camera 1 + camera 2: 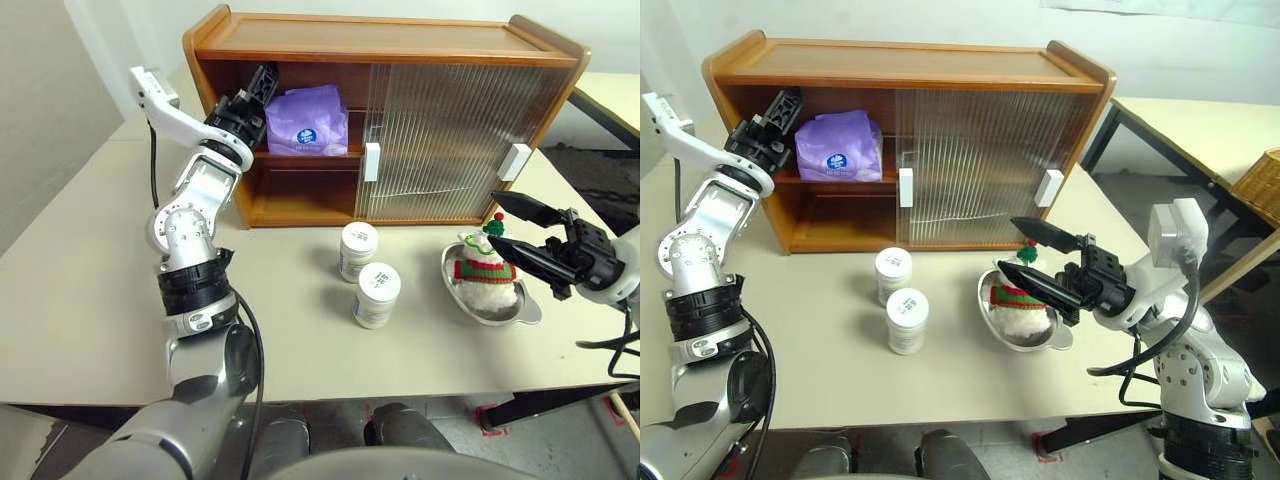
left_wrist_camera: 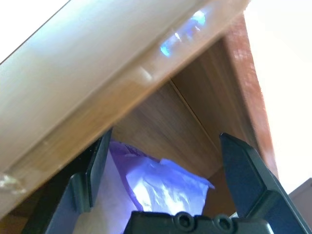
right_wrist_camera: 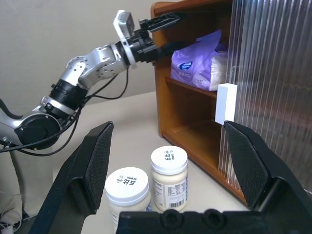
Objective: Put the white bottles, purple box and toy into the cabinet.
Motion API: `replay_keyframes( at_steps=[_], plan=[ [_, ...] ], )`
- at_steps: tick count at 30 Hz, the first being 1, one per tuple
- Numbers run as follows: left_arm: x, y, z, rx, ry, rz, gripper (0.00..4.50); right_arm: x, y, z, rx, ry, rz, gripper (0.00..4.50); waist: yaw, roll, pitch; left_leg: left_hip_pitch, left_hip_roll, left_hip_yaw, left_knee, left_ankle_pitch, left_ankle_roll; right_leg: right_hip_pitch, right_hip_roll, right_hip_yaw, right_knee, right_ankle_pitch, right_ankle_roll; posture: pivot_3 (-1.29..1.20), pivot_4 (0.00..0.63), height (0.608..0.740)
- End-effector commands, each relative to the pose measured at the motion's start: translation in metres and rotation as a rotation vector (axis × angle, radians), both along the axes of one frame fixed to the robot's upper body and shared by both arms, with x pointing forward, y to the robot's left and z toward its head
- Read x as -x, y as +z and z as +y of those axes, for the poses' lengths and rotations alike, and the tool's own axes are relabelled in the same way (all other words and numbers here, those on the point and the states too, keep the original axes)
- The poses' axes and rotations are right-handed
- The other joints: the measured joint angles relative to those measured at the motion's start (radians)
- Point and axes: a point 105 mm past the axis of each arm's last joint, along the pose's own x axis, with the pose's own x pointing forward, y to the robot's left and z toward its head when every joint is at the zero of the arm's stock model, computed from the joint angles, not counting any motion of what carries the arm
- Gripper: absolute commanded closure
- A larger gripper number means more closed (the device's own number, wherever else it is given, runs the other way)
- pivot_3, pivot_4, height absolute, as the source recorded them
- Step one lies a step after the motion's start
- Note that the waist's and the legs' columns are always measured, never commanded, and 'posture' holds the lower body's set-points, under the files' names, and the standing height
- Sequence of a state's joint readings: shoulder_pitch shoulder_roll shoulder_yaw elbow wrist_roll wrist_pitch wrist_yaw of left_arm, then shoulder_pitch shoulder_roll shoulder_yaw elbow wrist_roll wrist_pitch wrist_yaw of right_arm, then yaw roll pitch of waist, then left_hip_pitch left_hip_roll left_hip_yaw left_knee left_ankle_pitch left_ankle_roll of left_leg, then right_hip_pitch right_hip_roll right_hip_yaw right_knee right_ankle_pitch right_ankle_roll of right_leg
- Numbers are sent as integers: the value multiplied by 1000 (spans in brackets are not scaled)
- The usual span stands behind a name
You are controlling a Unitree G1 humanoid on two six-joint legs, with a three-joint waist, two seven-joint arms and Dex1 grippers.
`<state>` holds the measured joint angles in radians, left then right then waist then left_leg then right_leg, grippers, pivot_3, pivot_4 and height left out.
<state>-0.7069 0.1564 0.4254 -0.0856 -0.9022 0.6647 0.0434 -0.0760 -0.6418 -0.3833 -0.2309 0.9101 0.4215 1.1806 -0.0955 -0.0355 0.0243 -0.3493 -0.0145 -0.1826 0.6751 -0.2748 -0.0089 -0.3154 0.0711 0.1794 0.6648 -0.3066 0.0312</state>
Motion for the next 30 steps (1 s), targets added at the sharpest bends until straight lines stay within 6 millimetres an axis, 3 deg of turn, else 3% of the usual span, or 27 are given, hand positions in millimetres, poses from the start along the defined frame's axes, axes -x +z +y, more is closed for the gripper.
replay_keyframes(
  at_steps=[1, 5, 11, 14, 19, 22, 25, 28, 30],
  plan=[
    [7, 3, -4, -46, -16, -4, 22, 2, 5, 0, 2, 6, -20, 0, 0, 0, 0, 0, 0, 0, 0, 0, 0, 0, 0, 0, 0, 0, 0, -159, 0, 740],
    [14, 4, -7, -85, -47, -8, 22, 2, 6, 0, -3, 17, -16, 0, 1, 0, 0, 0, 0, 0, 1, 0, 0, 0, 0, 0, 0, 0, 0, -156, 0, 740],
    [40, 16, -12, -132, -157, -76, 22, 0, 7, -2, 7, 15, -17, 0, 4, 0, 0, 0, 0, 0, 0, 0, 0, 0, 0, 0, 0, 0, -1, -141, 0, 740],
    [48, 21, -17, -122, -222, -119, 636, -2, 7, -2, 11, 17, -14, 0, 9, 0, 0, 0, 0, 0, 0, 0, -1, 0, 0, 0, 0, 1, -3, -134, 0, 740],
    [66, 15, -44, -172, -424, -175, 2341, -3, 7, -1, 16, 21, -15, 0, 13, 0, 0, 1, 0, 0, 1, 0, 0, 1, 0, 0, 1, 2, -4, -138, 0, 740],
    [67, -5, -55, -250, -487, -126, 3379, -1, 7, -1, 17, 19, -15, 0, 16, 0, 0, 1, 0, 0, 1, 0, -1, 1, 0, 0, 1, 5, -8, -151, 0, 740],
    [61, -21, -53, -307, -471, -77, 4453, 0, 7, -2, 20, 14, -13, 0, 14, 0, 0, 1, 0, -1, 1, -1, -1, 0, 0, 0, 1, 4, -9, -161, 0, 740],
    [46, -40, -44, -356, -395, 21, 4484, 1, 6, -4, 24, 5, -11, 0, 12, 1, -1, 1, 0, -1, 1, -1, -1, 0, 0, 0, 1, 4, -8, -171, 0, 740],
    [37, -42, -38, -362, -353, 48, 4484, 1, 6, -3, 26, 3, -11, 0, 10, 1, 0, 1, 0, 0, 1, -1, -1, -1, 0, 0, 1, 3, -7, -179, 0, 740]
  ],
)
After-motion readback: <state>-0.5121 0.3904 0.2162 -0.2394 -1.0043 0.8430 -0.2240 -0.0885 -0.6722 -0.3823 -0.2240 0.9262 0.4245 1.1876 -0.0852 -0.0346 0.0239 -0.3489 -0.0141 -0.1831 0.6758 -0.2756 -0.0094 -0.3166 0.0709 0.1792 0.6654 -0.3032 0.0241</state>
